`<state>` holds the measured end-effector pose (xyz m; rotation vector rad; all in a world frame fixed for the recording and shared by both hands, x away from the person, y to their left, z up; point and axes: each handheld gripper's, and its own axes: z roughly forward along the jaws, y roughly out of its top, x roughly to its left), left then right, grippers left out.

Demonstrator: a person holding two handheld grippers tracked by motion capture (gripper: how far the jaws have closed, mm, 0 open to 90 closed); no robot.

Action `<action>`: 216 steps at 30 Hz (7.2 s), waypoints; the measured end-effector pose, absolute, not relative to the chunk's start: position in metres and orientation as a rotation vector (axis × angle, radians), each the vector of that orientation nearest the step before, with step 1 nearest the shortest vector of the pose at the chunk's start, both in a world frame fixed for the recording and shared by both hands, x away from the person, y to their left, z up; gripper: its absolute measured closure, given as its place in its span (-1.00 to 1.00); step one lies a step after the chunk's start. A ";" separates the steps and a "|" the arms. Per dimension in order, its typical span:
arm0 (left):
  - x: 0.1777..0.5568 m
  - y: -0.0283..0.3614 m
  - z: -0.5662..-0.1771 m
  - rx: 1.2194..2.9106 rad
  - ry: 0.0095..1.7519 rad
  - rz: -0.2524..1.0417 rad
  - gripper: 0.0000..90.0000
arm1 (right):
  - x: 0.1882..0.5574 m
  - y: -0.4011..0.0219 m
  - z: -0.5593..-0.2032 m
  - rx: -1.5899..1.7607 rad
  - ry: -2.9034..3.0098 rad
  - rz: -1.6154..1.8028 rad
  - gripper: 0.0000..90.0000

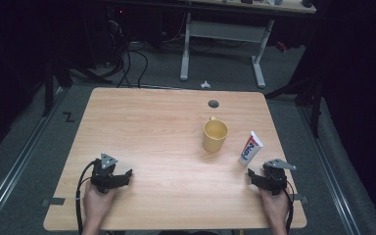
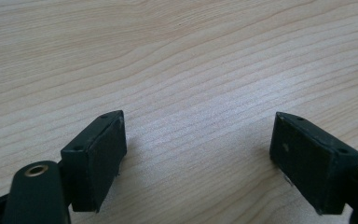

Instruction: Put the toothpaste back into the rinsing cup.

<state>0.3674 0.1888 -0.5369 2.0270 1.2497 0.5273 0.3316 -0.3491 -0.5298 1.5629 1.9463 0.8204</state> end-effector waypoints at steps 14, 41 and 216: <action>0.368 0.189 -0.537 2.025 1.250 0.525 -0.57 | 0.332 -0.349 -0.530 1.564 1.946 0.820 -0.27; 0.368 0.189 -0.537 2.018 1.259 0.530 -0.57 | 0.330 -0.350 -0.527 1.593 1.949 0.832 -0.19; 0.368 0.189 -0.537 2.021 1.258 0.532 -0.58 | 0.380 -0.310 -0.405 1.309 2.028 1.113 0.44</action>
